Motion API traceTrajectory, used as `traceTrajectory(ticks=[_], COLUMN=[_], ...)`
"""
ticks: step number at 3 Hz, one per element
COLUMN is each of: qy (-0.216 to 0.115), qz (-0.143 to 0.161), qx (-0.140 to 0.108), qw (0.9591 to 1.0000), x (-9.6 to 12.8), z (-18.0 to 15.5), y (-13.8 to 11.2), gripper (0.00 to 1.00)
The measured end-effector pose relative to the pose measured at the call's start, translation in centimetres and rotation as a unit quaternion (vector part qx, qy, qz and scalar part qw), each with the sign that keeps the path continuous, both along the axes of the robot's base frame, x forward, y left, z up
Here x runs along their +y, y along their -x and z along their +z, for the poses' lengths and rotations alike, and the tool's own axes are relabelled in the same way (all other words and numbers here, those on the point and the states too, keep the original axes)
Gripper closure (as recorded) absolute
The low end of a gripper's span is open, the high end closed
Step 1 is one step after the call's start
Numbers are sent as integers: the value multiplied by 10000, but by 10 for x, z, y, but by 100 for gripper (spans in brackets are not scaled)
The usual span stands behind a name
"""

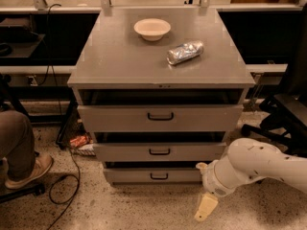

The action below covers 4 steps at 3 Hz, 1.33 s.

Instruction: Open bottom drawer

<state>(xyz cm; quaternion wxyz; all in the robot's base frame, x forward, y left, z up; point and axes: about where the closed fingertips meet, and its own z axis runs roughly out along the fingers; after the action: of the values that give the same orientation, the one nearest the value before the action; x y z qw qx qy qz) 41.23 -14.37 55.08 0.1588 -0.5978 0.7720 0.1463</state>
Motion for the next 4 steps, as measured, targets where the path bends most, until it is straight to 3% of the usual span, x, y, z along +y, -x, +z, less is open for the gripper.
traceTrajectory(ticks=[1,2,3,4], qy=[-3,227,298,146], qz=[-18,-93,-180,-202], qx=[4,13,-178,-249], qw=[10000,9997,9992,9994], x=[-3,-22,-42,-51], z=[-8,-60,-112,-176], y=[0,-4,-18,-33], gripper=[0,0,0,0])
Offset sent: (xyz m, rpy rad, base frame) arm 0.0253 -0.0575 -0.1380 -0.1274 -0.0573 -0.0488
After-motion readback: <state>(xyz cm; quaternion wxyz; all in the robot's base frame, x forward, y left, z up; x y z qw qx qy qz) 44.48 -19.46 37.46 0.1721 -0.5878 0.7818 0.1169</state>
